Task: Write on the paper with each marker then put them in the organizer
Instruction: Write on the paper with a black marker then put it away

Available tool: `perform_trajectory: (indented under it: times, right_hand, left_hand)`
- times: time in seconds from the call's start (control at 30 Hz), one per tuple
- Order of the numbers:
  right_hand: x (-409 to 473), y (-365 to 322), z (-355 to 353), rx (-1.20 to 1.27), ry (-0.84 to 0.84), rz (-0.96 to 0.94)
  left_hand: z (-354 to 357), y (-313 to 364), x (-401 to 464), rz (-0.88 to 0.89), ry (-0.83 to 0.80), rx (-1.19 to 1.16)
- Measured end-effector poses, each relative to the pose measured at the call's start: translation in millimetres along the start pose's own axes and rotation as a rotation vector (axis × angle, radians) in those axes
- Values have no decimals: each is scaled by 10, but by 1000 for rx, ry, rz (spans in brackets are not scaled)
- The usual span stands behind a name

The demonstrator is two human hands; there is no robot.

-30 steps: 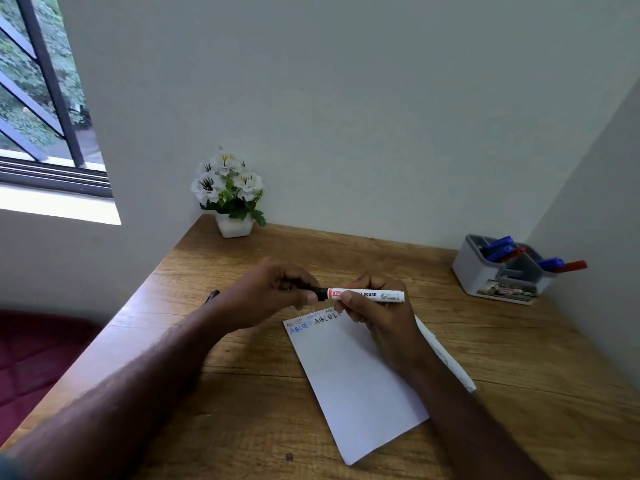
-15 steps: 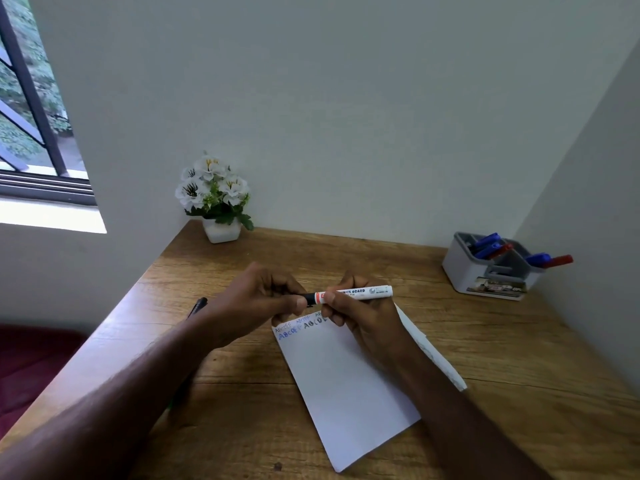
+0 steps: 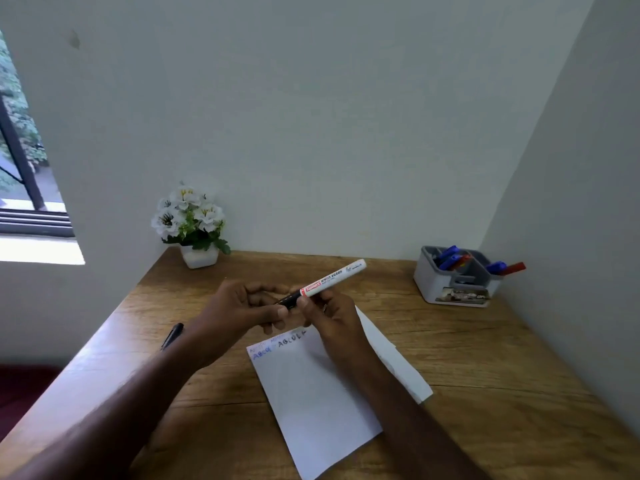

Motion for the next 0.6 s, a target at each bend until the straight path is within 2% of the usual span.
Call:
perform_trajectory:
  times: [0.1, 0.17, 0.23, 0.4, 0.6]
  right_hand:
    - [23, -67, -147, 156, 121, 16]
    - [56, -100, -237, 172, 210, 55]
    - [100, -110, -326, 25, 246, 63]
    - [161, -213, -756, -444, 208, -55]
    - [347, -586, -1837, -744, 502, -216]
  left_hand:
    - [146, 66, 35, -5, -6, 184]
    - [254, 111, 105, 35, -33, 325]
    - [354, 125, 220, 50, -51, 440]
    - [784, 234, 580, 148, -119, 713]
    - [1439, 186, 1048, 190, -199, 628]
Point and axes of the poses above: each hand's wrist, its own x-axis towards the middle knuckle, its own z-axis out of the palm, y = z × x, the point moved 2 cm from there along x, towards the middle knuckle, and after that the axes turned 9 degrees about y, right-handed, at the moved point
